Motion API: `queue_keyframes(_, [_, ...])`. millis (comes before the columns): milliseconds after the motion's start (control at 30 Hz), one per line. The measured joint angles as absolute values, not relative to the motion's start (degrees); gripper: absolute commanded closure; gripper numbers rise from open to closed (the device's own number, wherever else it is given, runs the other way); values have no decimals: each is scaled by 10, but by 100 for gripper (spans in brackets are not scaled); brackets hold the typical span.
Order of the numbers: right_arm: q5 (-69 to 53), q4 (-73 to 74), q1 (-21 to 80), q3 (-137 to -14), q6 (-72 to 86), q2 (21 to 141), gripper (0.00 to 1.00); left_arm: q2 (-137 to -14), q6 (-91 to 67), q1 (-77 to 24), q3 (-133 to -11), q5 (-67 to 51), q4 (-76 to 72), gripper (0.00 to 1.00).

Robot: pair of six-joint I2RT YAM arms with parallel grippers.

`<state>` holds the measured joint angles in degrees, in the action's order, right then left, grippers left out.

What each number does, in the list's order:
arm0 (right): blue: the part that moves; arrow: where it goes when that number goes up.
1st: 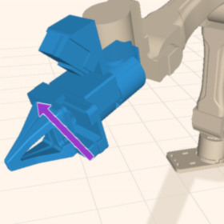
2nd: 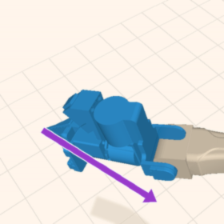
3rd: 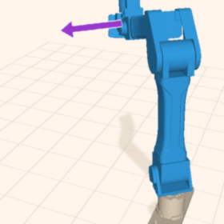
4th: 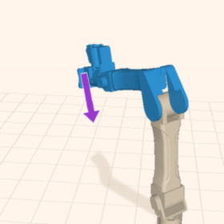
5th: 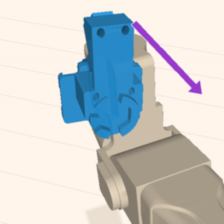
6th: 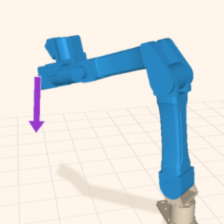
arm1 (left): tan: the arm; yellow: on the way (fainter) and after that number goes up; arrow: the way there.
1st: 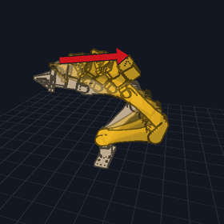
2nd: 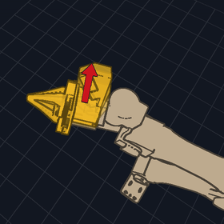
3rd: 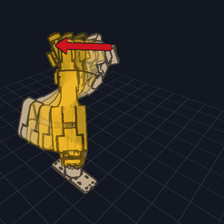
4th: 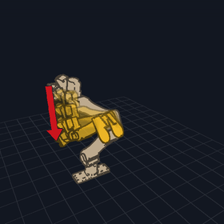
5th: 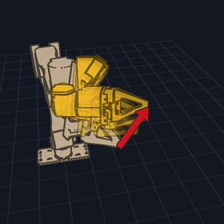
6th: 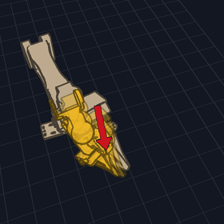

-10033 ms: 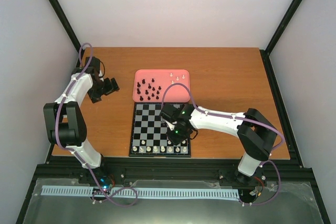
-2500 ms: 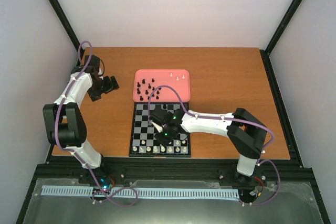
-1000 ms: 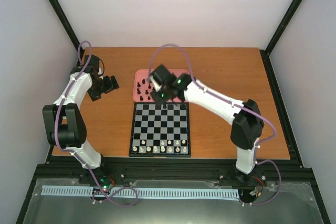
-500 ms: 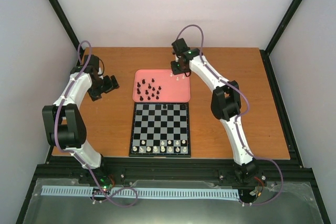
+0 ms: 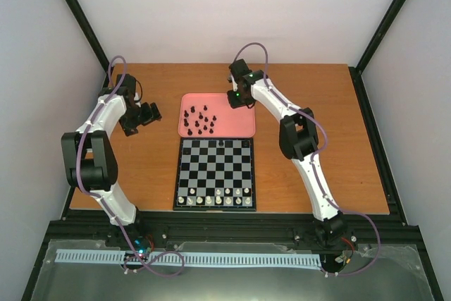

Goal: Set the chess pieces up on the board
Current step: Pick up the chess piece from the storage box.

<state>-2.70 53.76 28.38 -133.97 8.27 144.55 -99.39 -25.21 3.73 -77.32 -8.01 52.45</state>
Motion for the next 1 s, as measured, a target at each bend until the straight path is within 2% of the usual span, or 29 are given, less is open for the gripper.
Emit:
queue_keyframes(733, [-4, 537, 284, -1375, 84, 1489, 66, -1013, -252, 37, -778, -80, 525, 0])
queue_keyframes(1000, [8, 536, 284, -1380, 84, 1502, 70, -1024, -252, 37, -784, -81, 525, 0])
